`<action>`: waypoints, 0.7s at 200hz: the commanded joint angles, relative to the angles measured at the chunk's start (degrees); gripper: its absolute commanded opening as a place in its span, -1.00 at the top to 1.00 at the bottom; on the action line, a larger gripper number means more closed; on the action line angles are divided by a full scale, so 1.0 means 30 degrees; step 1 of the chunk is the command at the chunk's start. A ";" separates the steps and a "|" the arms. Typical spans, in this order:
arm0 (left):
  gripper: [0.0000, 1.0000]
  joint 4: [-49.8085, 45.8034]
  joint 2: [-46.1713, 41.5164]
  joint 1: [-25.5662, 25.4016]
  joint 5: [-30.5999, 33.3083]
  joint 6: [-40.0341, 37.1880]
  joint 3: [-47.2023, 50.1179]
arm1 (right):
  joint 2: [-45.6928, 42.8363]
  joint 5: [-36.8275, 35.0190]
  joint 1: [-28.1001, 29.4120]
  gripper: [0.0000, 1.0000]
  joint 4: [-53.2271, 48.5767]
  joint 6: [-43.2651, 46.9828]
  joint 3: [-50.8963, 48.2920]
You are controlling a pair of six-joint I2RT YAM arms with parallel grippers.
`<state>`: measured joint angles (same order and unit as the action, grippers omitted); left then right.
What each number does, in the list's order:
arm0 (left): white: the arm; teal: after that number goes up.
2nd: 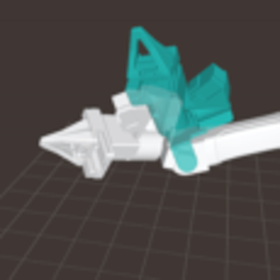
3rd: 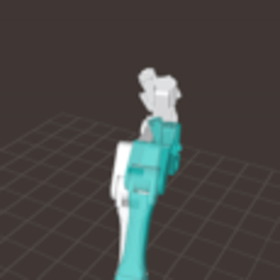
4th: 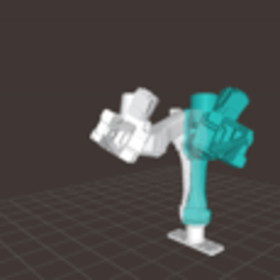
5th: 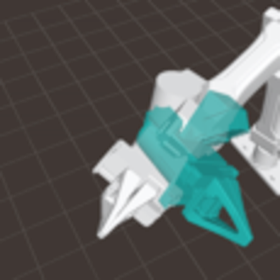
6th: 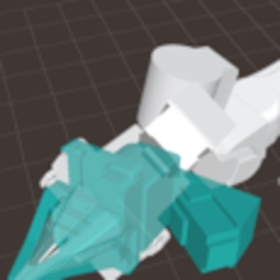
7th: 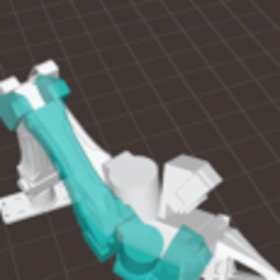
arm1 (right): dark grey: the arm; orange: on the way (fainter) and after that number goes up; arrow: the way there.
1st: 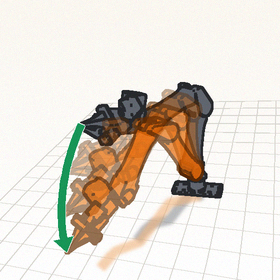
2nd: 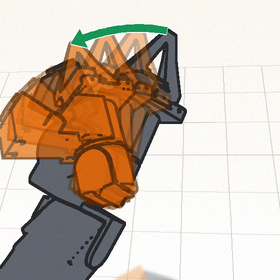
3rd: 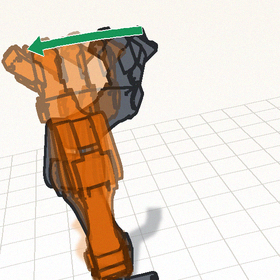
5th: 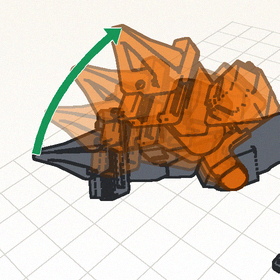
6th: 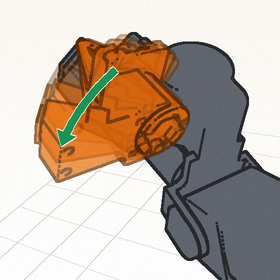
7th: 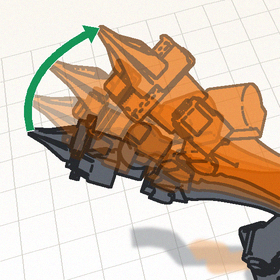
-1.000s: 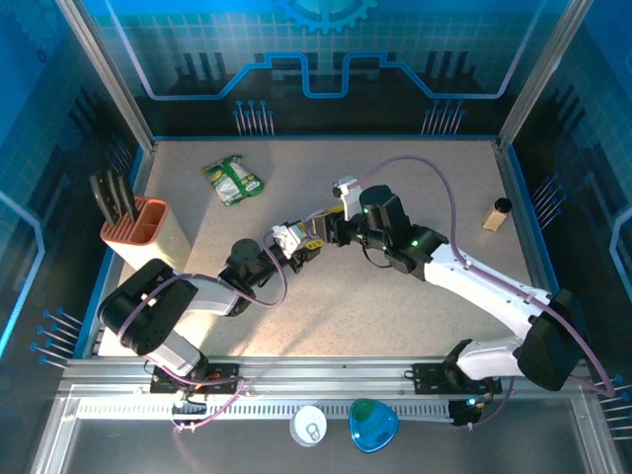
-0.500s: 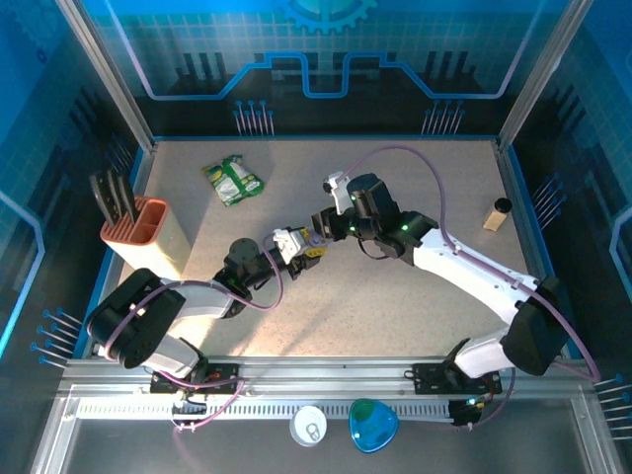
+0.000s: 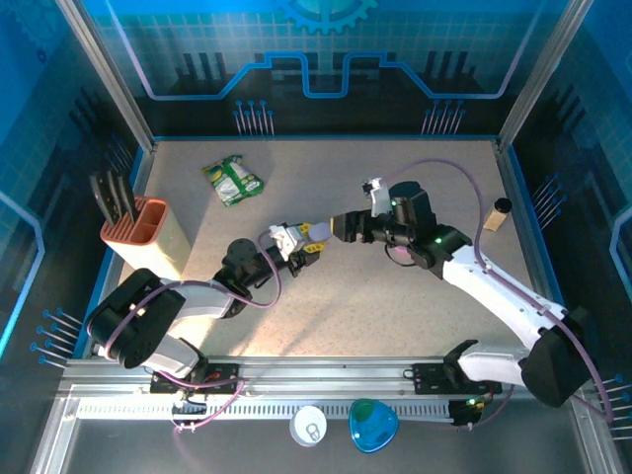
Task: Insert the wireless bluetooth earbuds into the charging case
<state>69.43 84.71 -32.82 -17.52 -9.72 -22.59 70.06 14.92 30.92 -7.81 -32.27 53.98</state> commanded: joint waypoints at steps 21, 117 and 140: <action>0.35 0.1862 -0.0271 -0.0064 -0.1559 0.1193 -0.0505 | 0.0348 0.6399 -0.1057 -0.54 0.6256 -0.6026 -0.2861; 0.35 0.1884 0.0234 -0.0082 -0.1891 0.1350 -0.0408 | 0.3266 0.9102 -0.0876 -0.05 1.4948 -1.0920 -0.4398; 0.35 0.1834 0.0306 -0.0087 -0.1242 0.1141 -0.0344 | 0.3904 0.9673 -0.0872 0.22 1.6474 -1.2002 -0.4411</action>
<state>73.23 84.82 -32.82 -21.96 -6.26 -23.11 80.20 40.21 28.36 32.99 -63.72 41.06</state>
